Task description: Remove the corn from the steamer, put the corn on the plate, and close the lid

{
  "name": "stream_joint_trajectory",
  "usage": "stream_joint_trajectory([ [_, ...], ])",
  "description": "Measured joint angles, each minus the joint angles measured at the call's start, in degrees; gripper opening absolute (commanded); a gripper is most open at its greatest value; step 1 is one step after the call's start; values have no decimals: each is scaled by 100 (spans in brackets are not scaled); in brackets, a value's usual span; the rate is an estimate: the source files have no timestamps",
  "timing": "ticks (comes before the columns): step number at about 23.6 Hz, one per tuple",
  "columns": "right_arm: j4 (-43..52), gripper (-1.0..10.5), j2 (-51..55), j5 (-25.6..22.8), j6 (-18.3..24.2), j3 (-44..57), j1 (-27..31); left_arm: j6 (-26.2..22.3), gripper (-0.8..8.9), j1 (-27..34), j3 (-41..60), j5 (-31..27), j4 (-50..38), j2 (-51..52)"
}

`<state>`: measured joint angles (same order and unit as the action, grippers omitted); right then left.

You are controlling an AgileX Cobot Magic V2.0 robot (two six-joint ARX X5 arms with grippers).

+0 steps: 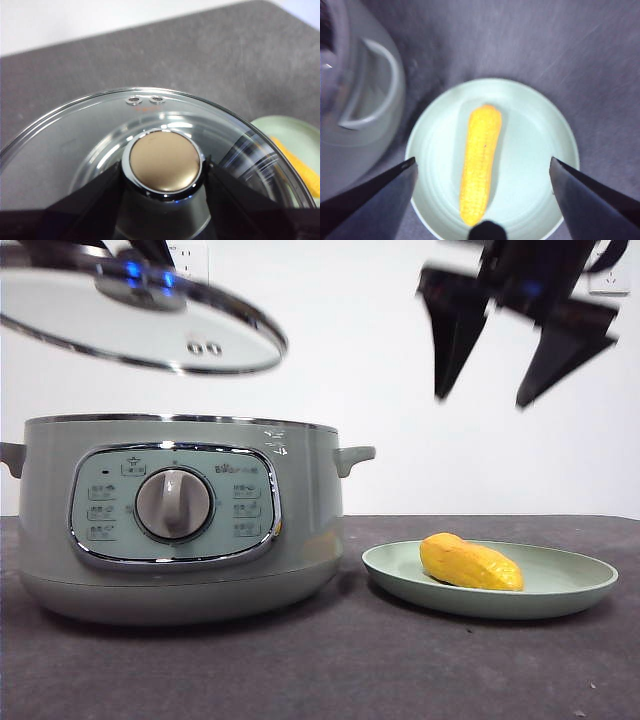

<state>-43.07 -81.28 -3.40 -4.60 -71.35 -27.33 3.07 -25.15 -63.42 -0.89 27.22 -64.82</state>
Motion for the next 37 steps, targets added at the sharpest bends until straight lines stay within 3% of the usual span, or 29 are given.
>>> stream_joint_trajectory([
  [15,-426,440,905,-127,-37,0,2,184,-9,-348,0,133,-426,-1222],
  [27,-546,439,905,-131,-37,-2,2,286,-9,-450,-87,-280,46,-1198],
  [37,-551,439,905,-131,-37,0,2,238,-9,-448,-107,-13,164,-1193],
])
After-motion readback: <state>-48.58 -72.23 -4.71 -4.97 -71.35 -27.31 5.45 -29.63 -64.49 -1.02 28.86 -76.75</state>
